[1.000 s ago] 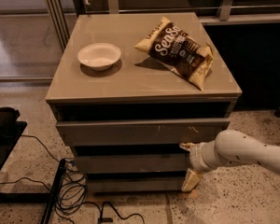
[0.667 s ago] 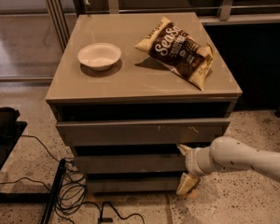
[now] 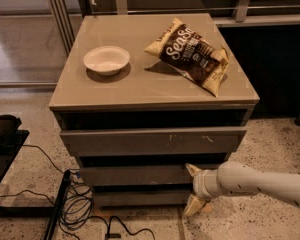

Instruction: Open middle drawer

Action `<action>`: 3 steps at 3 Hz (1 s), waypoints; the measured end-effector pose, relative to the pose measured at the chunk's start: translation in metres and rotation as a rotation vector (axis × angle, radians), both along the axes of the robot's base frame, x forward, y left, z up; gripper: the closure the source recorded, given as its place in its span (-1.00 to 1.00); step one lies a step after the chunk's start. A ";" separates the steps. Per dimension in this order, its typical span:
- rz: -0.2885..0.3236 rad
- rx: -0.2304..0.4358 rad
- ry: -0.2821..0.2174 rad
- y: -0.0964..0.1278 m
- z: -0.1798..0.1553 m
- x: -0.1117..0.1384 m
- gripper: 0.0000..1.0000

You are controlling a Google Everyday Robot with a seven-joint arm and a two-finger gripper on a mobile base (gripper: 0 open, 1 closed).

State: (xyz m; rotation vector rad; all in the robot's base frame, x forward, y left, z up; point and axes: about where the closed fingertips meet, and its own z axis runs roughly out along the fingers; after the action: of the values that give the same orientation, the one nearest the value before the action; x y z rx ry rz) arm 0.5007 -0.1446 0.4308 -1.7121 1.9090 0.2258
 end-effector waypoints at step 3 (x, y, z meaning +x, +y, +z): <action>0.047 0.189 -0.059 -0.019 -0.010 0.040 -1.00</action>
Offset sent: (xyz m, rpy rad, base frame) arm 0.0562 -0.0224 0.0013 0.2519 -0.1057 0.0937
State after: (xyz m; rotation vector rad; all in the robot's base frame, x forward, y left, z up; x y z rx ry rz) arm 0.5409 -0.1635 0.4210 -1.6203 1.7473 0.3578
